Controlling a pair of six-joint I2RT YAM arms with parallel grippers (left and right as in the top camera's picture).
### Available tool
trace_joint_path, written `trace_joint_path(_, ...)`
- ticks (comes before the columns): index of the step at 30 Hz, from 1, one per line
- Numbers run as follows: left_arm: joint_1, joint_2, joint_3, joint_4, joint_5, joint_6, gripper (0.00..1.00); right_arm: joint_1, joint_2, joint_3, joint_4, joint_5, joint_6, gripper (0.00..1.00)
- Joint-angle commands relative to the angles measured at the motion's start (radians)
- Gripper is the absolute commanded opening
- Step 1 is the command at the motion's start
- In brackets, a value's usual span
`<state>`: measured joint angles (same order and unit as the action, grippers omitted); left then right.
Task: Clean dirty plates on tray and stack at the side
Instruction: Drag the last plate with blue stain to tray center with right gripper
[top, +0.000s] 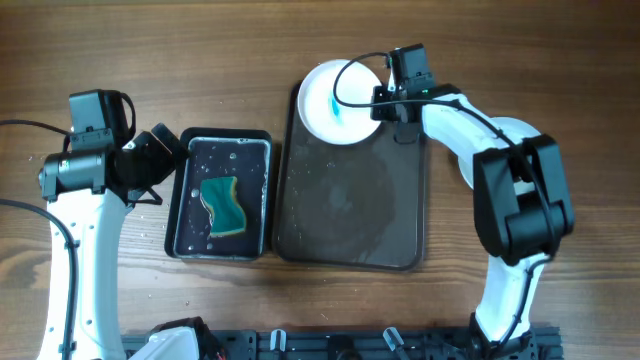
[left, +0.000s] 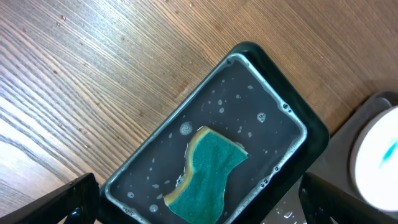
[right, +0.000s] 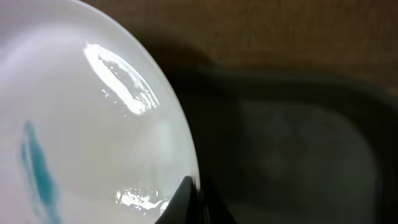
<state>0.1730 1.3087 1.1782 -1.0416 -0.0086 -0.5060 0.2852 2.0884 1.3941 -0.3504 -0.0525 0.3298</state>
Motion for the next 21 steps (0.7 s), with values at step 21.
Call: trace_joint_path(21,0.006,-0.011,0.014,0.007,-0.195,-0.003,1.0,0.03,-0.522,-0.626,-0.103,-0.219,0.337,0.16)
